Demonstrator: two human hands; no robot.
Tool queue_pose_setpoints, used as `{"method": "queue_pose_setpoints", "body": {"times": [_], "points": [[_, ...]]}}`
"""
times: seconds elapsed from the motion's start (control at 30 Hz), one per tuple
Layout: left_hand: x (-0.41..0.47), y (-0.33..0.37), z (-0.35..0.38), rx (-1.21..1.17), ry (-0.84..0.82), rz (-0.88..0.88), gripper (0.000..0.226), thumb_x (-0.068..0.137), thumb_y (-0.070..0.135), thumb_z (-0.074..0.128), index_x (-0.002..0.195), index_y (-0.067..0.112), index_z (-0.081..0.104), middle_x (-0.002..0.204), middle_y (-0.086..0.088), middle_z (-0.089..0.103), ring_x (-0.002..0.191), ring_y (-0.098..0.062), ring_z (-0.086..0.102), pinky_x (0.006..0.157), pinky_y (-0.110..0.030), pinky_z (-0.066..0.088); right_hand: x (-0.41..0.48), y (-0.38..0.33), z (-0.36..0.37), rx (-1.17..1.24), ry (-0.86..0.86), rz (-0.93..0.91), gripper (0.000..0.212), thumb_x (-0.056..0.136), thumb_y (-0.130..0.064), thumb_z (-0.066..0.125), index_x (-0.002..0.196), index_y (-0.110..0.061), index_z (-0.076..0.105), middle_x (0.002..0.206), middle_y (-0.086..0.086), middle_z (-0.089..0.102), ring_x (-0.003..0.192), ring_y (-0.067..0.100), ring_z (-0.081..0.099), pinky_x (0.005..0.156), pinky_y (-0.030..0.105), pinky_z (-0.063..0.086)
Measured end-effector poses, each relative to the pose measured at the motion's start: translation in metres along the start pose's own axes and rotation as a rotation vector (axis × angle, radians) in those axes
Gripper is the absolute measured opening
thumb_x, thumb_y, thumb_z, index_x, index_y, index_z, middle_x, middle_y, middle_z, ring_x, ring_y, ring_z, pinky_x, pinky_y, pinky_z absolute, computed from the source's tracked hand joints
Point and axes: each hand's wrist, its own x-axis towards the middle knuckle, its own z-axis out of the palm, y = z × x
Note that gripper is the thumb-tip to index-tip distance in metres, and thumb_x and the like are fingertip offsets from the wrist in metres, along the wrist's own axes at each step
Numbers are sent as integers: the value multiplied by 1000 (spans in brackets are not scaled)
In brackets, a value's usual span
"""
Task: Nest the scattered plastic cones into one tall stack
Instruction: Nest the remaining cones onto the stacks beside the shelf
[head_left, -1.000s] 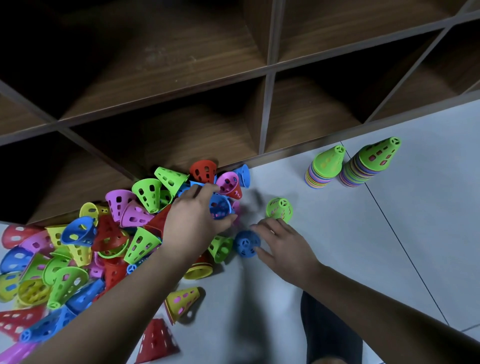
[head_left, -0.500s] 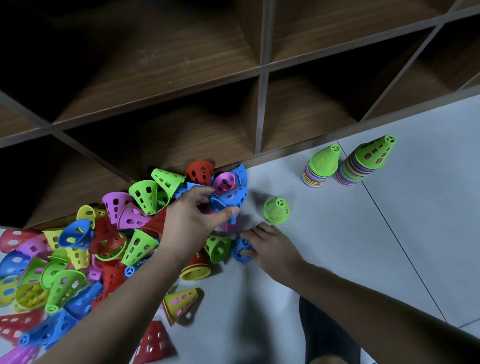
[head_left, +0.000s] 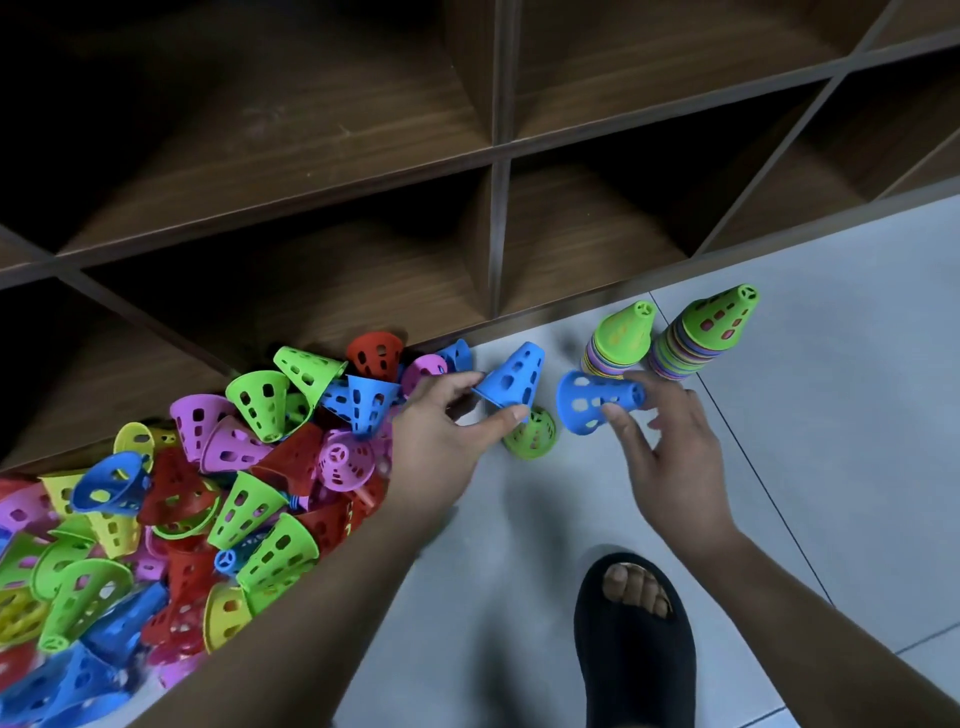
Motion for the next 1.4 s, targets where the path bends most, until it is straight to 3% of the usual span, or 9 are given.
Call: {"method": "queue_pose_setpoints", "body": {"times": [0.23, 0.37, 0.5, 0.67, 0.87, 1.0, 1.1, 1.23, 1.4], "points": [[0, -9, 39, 33, -50, 82, 59, 71, 36, 100, 122, 24, 73, 120, 9, 65, 107, 4, 67, 93, -14, 53, 30, -3, -19, 148, 37, 126, 25, 106, -37, 62, 130, -33, 59, 120, -12, 66, 101, 12, 59, 83, 26, 49], [-2, -23, 47, 145, -110, 151, 54, 73, 39, 97, 118, 23, 73, 115, 8, 63, 103, -2, 67, 95, -26, 57, 33, -3, -11, 20, -43, -38, 33, 105, -32, 66, 136, -23, 62, 122, -10, 64, 111, 20, 58, 93, 32, 48], [-6, -32, 51, 266, -142, 200, 45, 77, 42, 89, 113, 21, 72, 109, 5, 64, 98, -6, 66, 89, -33, 56, 42, 5, 7, -263, -95, -261, 35, 105, -35, 65, 136, -17, 64, 121, -2, 68, 105, 27, 55, 95, 40, 48], [-11, -49, 40, 386, -176, 209, 42, 81, 34, 91, 117, 26, 71, 111, 10, 65, 99, -4, 64, 88, -24, 54, 39, 19, 35, -361, -202, -356, 36, 103, -39, 55, 128, -16, 69, 111, 2, 68, 101, 33, 58, 91, 46, 50], [-18, -70, 17, 474, -168, 159, 42, 81, 31, 89, 118, 20, 72, 115, 7, 67, 101, -14, 67, 86, -29, 55, 22, 27, 52, -279, -223, -321, 28, 100, -30, 71, 127, -20, 69, 113, -1, 68, 102, 30, 60, 90, 39, 49], [-17, -73, 8, 517, -172, 163, 43, 84, 37, 85, 121, 21, 71, 119, 7, 66, 102, -14, 66, 87, -30, 56, 21, 31, 58, -282, -270, -323, 36, 98, -31, 73, 133, -21, 67, 108, -1, 67, 103, 29, 59, 89, 44, 54], [-19, -78, -1, 616, -172, 197, 42, 81, 34, 81, 120, 22, 71, 118, 5, 65, 101, -22, 67, 80, -34, 57, 20, 41, 60, -273, -351, -332, 43, 98, -32, 72, 139, -22, 64, 110, -1, 68, 107, 29, 59, 93, 47, 53], [-27, -94, -20, 710, -118, 359, 38, 77, 31, 70, 112, 15, 73, 112, -2, 65, 95, -30, 62, 79, -43, 57, 23, 64, 53, -383, -225, -292, 45, 91, -21, 76, 134, -16, 66, 121, 5, 66, 107, 35, 60, 91, 46, 49], [-37, -101, -45, 843, 18, 445, 45, 81, 25, 82, 122, 11, 71, 121, -9, 62, 98, -32, 54, 83, -47, 50, 29, 87, 46, -548, -221, -212, 59, 82, -15, 79, 138, -14, 62, 138, 10, 59, 109, 38, 58, 88, 46, 48]]}}
